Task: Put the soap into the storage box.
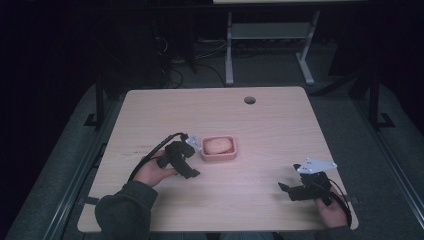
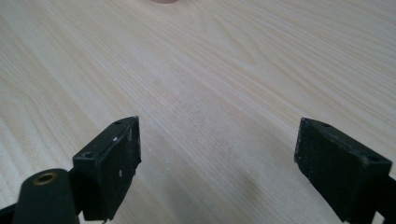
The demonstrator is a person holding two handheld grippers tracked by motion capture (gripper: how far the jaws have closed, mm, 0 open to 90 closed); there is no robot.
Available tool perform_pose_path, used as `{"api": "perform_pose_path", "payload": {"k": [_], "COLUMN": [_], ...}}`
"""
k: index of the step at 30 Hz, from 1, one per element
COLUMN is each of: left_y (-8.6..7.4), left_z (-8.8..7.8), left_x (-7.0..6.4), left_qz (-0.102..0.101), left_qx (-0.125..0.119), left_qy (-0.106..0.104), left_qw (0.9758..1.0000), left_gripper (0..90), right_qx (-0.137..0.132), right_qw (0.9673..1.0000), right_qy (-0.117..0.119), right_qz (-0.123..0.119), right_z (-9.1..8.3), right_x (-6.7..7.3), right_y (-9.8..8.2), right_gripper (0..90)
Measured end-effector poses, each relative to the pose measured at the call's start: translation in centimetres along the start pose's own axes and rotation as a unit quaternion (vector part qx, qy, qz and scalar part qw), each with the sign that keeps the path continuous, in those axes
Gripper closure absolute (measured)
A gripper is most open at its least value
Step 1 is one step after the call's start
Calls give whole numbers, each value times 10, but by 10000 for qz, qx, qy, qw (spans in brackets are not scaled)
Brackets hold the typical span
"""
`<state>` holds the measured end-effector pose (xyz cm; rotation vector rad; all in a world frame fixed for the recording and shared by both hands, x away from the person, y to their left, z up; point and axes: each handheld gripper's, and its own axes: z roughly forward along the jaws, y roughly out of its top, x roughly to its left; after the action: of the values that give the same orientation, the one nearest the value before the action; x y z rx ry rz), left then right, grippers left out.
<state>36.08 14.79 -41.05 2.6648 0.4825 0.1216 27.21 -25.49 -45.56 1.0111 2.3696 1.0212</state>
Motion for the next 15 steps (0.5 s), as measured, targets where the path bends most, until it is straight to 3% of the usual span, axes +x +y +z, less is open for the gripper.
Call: {"api": "perform_pose_path", "payload": {"k": [15], "left_y": [-21], "left_z": [-4], "left_x": [-7], "left_qz": [-89], "left_qx": [-76], "left_qy": [15], "left_qw": [9999], "left_gripper": [238], "right_qx": [-32], "right_qw": [10000], "right_qy": [-22], "right_qz": [18], "right_z": [0], "right_x": [0], "right_y": [0], "right_gripper": [141]}}
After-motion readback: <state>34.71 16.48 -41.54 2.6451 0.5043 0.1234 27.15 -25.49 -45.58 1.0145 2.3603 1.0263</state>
